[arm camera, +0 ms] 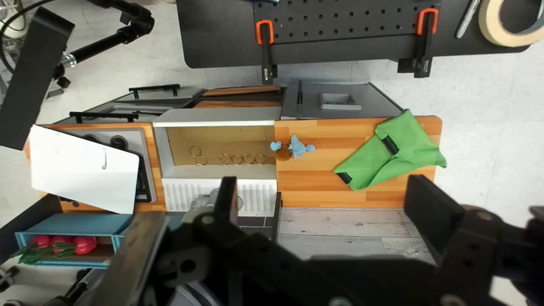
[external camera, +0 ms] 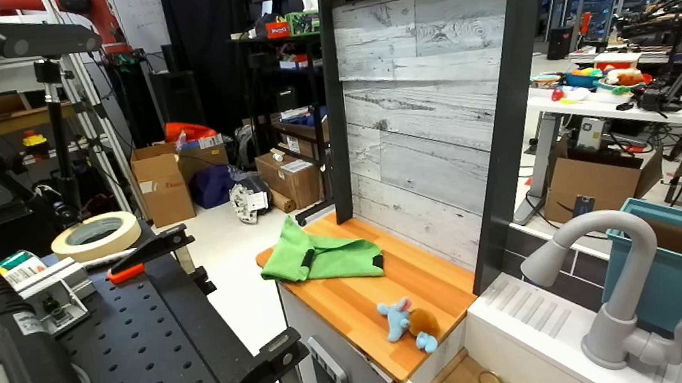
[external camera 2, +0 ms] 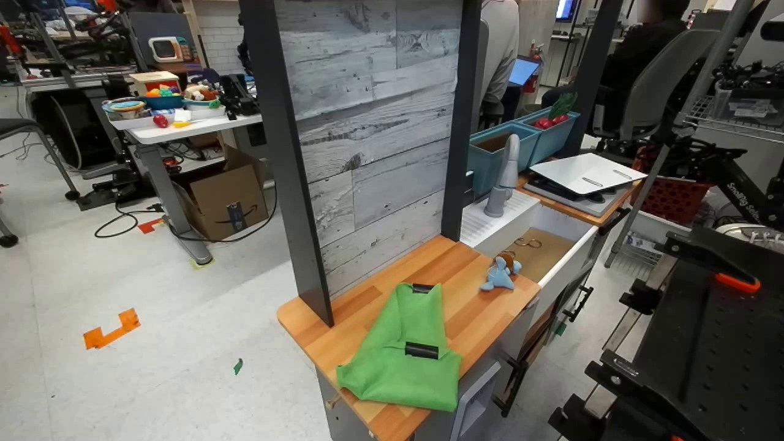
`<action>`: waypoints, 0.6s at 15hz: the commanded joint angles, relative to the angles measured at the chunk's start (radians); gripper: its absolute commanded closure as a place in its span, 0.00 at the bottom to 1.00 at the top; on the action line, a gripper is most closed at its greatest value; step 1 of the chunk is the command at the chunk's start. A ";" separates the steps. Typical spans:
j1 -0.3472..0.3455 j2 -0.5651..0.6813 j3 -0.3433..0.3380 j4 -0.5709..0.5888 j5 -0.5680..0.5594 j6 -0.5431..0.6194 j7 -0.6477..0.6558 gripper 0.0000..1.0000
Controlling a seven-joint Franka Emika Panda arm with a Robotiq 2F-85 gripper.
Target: Slide the green cloth to the right
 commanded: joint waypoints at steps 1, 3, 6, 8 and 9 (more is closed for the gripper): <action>0.040 0.100 0.029 -0.046 -0.002 0.100 -0.003 0.00; 0.061 0.196 0.049 -0.068 -0.004 0.189 0.003 0.00; 0.064 0.391 0.082 -0.074 -0.034 0.311 0.034 0.00; 0.054 0.525 0.103 -0.063 -0.081 0.390 0.085 0.00; 0.054 0.595 0.106 -0.054 -0.103 0.428 0.111 0.00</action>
